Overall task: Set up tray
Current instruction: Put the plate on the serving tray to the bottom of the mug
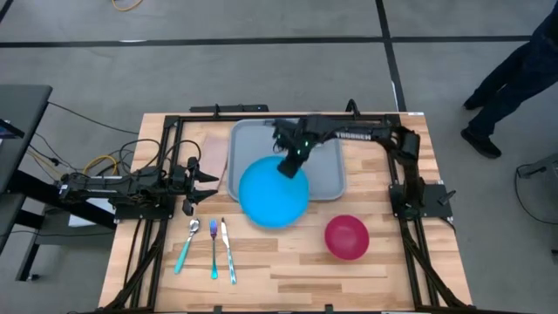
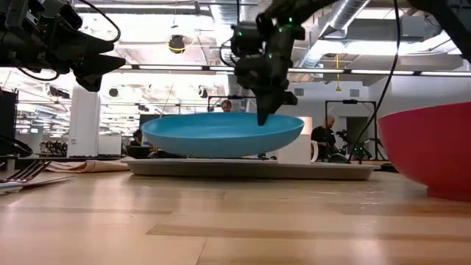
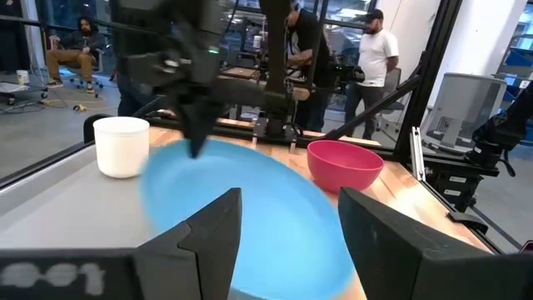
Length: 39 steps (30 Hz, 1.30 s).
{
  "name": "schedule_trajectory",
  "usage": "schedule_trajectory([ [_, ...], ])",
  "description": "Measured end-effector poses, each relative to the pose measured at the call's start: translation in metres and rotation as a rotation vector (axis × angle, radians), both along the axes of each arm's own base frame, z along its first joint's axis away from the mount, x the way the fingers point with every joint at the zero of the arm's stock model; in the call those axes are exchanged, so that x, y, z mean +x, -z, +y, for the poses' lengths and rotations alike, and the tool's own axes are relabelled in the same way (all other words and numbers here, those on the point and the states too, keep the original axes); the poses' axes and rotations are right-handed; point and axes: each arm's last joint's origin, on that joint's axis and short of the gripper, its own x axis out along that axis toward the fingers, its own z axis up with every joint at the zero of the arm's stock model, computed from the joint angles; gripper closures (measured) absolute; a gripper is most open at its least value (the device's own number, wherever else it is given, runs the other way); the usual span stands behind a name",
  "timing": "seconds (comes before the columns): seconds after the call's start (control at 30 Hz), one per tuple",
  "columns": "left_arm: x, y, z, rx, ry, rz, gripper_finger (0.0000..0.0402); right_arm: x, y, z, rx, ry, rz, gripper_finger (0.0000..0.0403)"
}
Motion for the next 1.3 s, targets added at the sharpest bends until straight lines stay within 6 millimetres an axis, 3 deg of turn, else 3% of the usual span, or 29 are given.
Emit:
schedule_trajectory([
  [0.2,0.0,0.0,0.0,0.0,0.0,0.0,0.0212,-0.019,0.0,-0.051,0.013,0.16,-0.004,0.0402],
  [0.37,0.0,0.0,0.0,0.0,0.0,0.0,0.0212,-0.028,0.001,-0.073,0.024,0.246,-0.002,0.0403],
  [1.07,0.0,0.0,0.0,0.001,0.0,0.0,0.0212,-0.025,0.001,-0.074,0.018,0.268,-0.036,0.0352],
  [1.3,0.0,0.0,0.0,0.001,0.001,0.0,0.0212,-0.011,-0.002,-0.068,-0.029,0.22,-0.135,0.0351],
])
